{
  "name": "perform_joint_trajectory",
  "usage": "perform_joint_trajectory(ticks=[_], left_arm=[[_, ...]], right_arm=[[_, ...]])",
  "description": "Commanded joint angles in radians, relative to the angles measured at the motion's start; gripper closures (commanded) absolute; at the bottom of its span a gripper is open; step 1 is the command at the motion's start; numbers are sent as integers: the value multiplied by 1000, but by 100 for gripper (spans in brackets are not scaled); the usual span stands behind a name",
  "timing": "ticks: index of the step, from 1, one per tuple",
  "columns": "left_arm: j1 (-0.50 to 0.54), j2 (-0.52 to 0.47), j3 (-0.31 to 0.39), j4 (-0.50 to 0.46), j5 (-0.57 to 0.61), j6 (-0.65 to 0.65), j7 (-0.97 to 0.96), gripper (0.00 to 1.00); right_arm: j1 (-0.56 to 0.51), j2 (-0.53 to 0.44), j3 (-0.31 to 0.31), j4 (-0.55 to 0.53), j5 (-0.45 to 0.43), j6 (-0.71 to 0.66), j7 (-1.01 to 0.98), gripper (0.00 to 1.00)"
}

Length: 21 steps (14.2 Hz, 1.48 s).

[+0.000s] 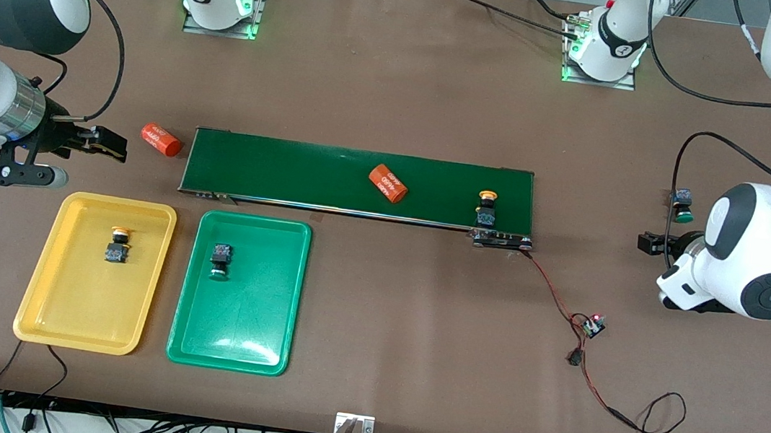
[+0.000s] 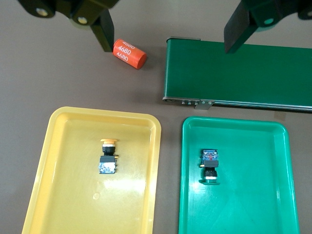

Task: Sort buttons by color to trays
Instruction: 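Grasp the green button on the table with the left gripper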

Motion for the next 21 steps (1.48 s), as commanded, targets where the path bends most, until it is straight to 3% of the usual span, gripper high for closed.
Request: perform_joint_trajectory(ticks=[1, 11, 21], left_arm=[[53, 5, -12, -41, 27, 36, 27, 0], [135, 6, -12, -248, 149, 226, 29, 0], [176, -64, -14, -334, 159, 239, 69, 0]], right_arm=[[2, -17, 3, -16, 10, -5, -7, 0], [2, -22, 3, -22, 8, -26, -5, 0], [0, -22, 3, -22, 8, -34, -5, 0]])
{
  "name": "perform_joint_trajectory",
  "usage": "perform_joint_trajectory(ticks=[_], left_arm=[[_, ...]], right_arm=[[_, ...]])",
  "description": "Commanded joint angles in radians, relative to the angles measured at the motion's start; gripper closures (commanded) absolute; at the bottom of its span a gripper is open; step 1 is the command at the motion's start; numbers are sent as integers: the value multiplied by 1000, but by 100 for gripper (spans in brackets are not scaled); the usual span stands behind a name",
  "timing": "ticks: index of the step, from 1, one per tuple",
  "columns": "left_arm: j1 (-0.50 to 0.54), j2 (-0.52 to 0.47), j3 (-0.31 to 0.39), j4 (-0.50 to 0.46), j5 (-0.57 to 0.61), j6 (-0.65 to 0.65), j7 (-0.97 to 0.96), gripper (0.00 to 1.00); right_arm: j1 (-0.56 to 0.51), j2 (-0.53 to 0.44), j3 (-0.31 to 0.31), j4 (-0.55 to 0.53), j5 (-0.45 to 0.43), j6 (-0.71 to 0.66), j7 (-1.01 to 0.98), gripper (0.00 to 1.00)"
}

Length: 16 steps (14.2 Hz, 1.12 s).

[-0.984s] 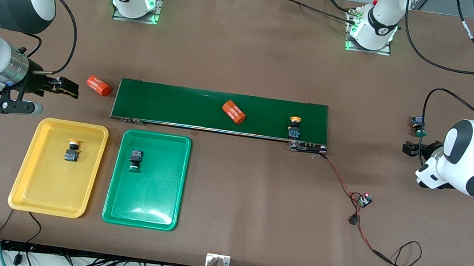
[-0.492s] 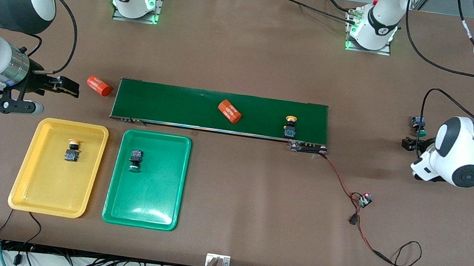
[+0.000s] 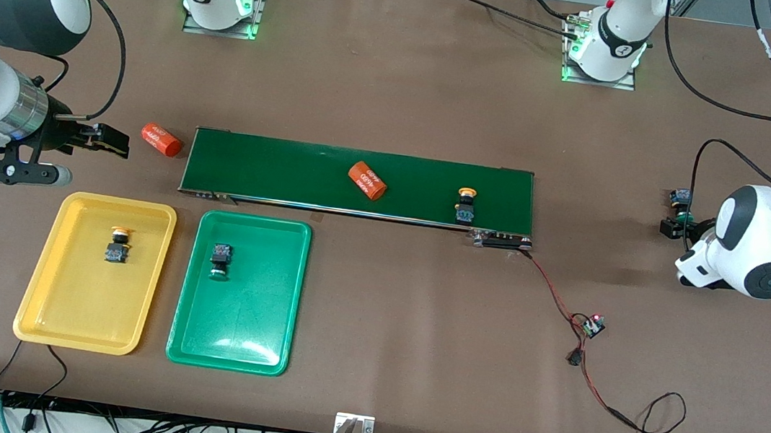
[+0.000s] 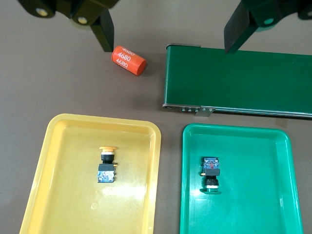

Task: Sort buttons by color to trays
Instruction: 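Grasp the green button on the table with the left gripper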

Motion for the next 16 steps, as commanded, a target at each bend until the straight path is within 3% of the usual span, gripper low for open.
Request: perform_joint_trajectory(ticks=[1, 5, 10, 14, 16], left_arm=[[13, -60, -10, -63, 19, 9, 14, 0], [42, -76, -10, -109, 16, 33, 11, 0], [100, -70, -10, -209, 18, 225, 25, 0], [100, -42, -8, -218, 18, 285, 25, 0], [94, -37, -8, -218, 18, 286, 25, 10]], right_arm=[[1, -21, 2, -17, 8, -9, -6, 0], [1, -21, 2, -19, 8, -9, -7, 0], [1, -21, 2, -19, 8, -9, -7, 0], [0, -21, 2, -19, 8, -15, -7, 0], [0, -21, 2, -19, 8, -21, -7, 0]])
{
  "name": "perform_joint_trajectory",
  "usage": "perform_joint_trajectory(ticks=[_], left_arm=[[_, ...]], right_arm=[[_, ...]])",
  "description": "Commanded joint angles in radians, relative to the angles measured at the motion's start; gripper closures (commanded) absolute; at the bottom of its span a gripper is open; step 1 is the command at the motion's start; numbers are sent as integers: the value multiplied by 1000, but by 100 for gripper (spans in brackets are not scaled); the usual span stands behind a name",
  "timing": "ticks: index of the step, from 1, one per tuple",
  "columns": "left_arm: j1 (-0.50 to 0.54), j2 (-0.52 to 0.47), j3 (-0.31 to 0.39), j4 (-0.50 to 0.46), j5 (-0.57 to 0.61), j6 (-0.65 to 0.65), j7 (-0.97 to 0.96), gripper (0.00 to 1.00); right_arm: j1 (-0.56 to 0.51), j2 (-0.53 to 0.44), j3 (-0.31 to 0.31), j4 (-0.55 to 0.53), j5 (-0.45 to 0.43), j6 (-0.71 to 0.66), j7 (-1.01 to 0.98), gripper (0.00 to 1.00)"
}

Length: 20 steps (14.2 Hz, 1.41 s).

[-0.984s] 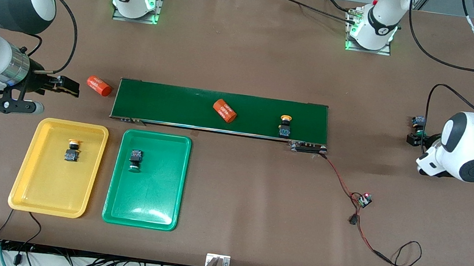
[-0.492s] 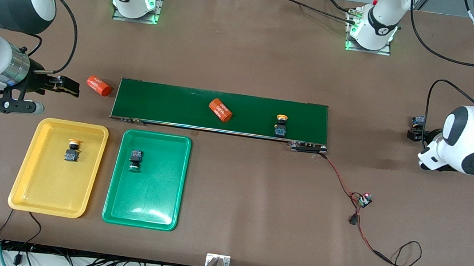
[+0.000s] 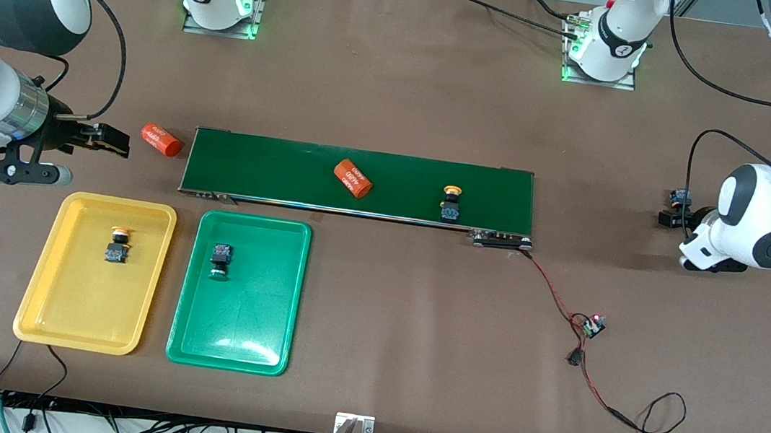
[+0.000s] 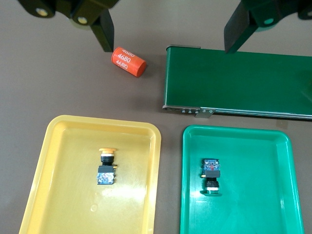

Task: Sort buttons by color to trays
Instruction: 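Grasp the green button on the table with the left gripper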

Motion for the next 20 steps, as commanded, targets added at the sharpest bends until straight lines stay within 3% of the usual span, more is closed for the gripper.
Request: perform_joint_trajectory(ticks=[1, 3, 6, 14, 17, 20], left_arm=[[0, -3, -7, -9, 18, 15, 15, 19], [-3, -3, -7, -9, 18, 15, 15, 37], [-6, -3, -7, -8, 18, 15, 15, 49], [-29, -11, -10, 24, 18, -48, 12, 63], [-55, -12, -26, 119, 4, -181, 1, 66], [-104, -12, -43, 269, -130, -352, -14, 66]], right_arm=[[0, -21, 2, -17, 8, -14, -7, 0], [0, -21, 2, -17, 8, -14, -7, 0], [0, -21, 2, -17, 8, -14, -7, 0], [0, -21, 2, -17, 10, -14, -7, 0], [0, -21, 2, -17, 10, -14, -7, 0], [0, -21, 2, -17, 8, -14, -7, 0]])
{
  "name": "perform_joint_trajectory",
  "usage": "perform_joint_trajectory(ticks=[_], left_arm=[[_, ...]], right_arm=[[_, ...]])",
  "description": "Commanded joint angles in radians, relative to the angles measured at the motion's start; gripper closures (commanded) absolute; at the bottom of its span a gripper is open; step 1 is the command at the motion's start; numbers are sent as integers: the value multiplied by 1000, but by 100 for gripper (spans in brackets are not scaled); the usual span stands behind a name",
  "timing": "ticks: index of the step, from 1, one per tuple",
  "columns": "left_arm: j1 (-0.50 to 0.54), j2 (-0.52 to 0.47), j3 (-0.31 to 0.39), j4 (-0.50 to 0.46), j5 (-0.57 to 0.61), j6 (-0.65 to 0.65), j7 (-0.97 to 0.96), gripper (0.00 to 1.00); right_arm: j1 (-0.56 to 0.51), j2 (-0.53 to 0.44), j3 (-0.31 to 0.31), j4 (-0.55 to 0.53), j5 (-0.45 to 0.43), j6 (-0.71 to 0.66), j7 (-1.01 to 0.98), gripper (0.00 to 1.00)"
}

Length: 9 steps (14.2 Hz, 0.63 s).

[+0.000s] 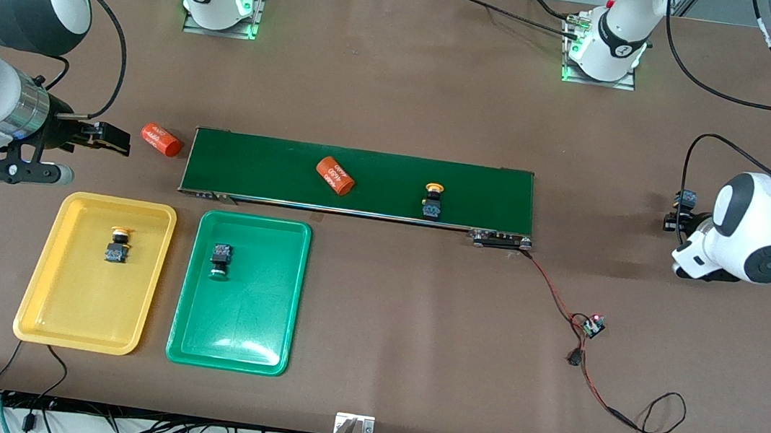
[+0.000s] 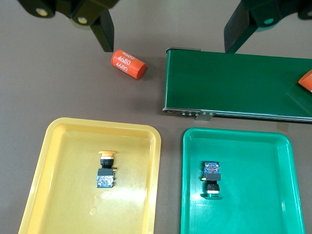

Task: Sort buttons by color to trays
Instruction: 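Carry the green button onto the belt with the left gripper and release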

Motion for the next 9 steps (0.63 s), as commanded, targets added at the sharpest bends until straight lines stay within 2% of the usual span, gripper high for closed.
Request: perform_joint_trajectory(ticks=[1, 4, 9], left_arm=[[-61, -11, -8, 151, -130, -158, -51, 67], [-182, -11, -14, 251, -196, -187, -217, 69], [-314, -8, -14, 299, -317, -170, -354, 71]], right_arm=[[0, -21, 2, -17, 8, -6, -7, 0], [0, -21, 2, -16, 10, -5, -6, 0], [0, -21, 2, -16, 10, -5, -5, 0]])
